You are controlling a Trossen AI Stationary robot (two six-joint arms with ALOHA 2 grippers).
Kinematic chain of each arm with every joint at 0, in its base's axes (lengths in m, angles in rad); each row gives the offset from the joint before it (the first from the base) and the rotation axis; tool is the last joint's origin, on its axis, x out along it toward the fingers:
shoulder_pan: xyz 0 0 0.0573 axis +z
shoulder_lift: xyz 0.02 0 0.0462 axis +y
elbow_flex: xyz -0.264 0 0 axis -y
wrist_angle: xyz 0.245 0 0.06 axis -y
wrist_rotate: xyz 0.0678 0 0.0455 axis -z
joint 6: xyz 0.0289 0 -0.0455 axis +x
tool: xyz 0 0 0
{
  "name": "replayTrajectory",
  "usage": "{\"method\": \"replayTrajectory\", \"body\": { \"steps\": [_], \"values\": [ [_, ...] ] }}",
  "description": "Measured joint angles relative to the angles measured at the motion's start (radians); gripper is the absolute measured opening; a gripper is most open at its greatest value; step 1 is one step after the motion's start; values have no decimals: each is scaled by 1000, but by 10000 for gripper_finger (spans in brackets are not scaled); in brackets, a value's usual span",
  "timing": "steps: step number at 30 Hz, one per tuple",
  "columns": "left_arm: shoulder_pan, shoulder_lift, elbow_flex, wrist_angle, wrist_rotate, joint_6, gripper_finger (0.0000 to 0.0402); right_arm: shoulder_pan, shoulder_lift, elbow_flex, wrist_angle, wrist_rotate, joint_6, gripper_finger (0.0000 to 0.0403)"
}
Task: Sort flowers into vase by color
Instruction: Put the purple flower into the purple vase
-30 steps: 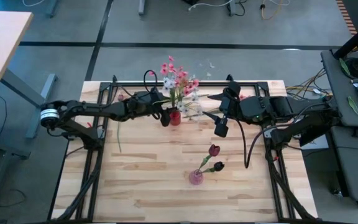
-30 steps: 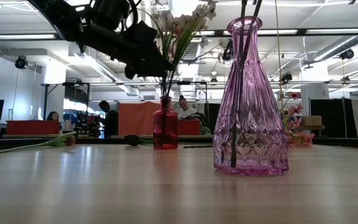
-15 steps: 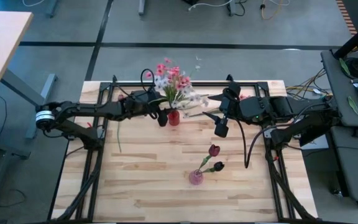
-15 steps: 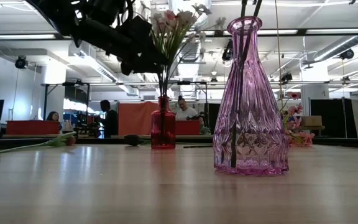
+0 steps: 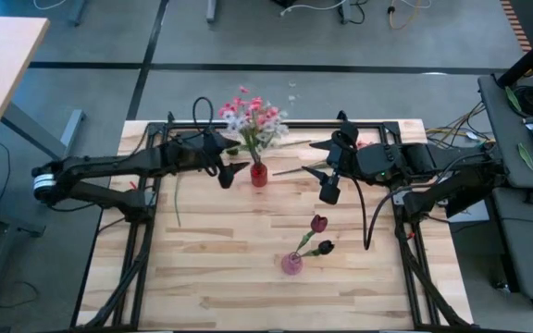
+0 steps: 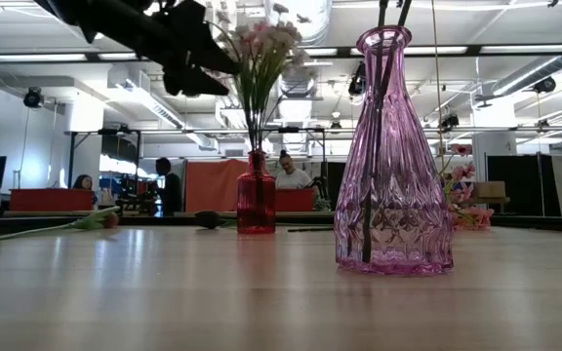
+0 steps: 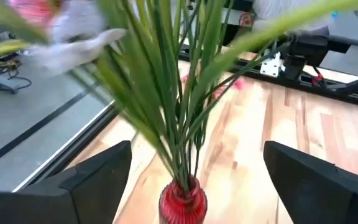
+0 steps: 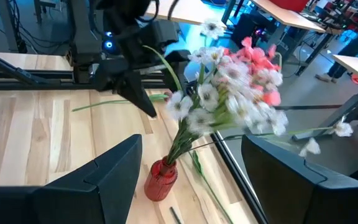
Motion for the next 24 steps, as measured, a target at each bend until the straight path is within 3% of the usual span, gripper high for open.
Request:
{"method": "replayTrajectory", "body": {
  "steps": [6,10,17,24],
  "values": [
    [0,-96,0,-177,1,-34,350,0,0,0,0,1,0,267],
    [0,-163,0,-368,-14,-142,350,0,0,0,0,1,3,267],
    [1,-173,-19,-829,-298,-443,350,0,0,0,-5,1,3,267],
    [61,-79,-161,-822,-299,-578,335,0,0,-1,-6,-1,3,267]
  ]
}}
